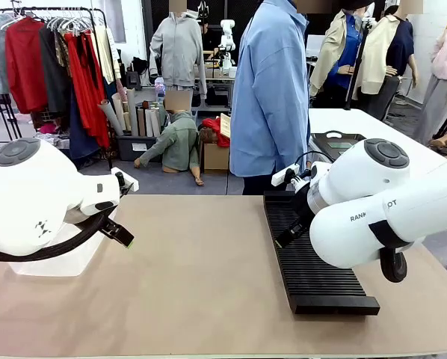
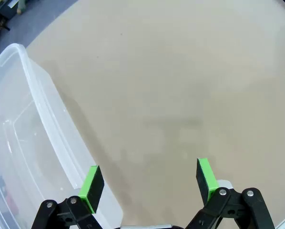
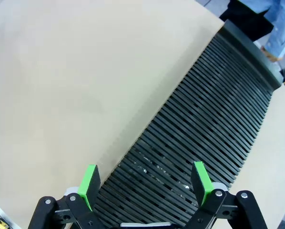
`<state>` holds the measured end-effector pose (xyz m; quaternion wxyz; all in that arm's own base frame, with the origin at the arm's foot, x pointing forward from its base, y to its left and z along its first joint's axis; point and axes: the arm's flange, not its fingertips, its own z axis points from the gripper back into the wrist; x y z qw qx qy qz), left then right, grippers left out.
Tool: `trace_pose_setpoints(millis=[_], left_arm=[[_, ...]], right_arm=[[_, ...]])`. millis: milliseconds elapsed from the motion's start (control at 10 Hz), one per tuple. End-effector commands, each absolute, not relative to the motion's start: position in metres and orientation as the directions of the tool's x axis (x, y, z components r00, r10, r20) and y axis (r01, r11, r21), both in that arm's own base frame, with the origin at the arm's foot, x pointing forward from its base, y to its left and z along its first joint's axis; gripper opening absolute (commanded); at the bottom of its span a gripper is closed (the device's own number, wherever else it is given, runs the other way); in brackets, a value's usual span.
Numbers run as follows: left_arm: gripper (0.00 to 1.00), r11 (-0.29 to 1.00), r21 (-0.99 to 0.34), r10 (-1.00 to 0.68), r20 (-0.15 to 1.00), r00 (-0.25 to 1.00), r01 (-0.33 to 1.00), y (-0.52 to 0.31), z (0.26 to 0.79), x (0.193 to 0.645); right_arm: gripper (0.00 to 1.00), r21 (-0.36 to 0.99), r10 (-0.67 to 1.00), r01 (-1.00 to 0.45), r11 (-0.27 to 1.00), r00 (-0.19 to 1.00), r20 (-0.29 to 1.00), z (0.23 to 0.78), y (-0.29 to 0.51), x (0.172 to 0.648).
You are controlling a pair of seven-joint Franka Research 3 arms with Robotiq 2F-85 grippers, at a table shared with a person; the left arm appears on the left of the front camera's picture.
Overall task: Sort PCBs into racks and boxes based on the side picked up.
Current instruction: Pick up the Blank PCB handed by the Human.
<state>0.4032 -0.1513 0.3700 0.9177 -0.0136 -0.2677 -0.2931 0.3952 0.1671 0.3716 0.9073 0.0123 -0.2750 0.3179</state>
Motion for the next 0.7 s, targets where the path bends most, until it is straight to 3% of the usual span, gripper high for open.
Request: trace_pose_setpoints(millis=[0, 300, 600], left_arm=[[1.0, 0.828, 0.132, -0.531, 0.5, 0.685, 0.545, -0.151, 0.37, 0.403], [1.0, 0.828, 0.132, -0.531, 0.499, 0.685, 0.545, -0.151, 0.37, 0.403], [1.0, 0.831, 0.027, -0.49, 0.507, 0.709, 0.555, -0.15, 0.397, 0.41]], right_arm=[[1.0, -0.152, 0.569, -0.583, 0.798, 0.647, 0.507, 0.372, 0.167, 0.395], [1.0, -0.152, 0.569, -0.583, 0.798, 0.647, 0.507, 0.372, 0.167, 0.395], [1.0, -0.129, 0.573, -0.609, 0.783, 0.623, 0.533, 0.402, 0.154, 0.393]])
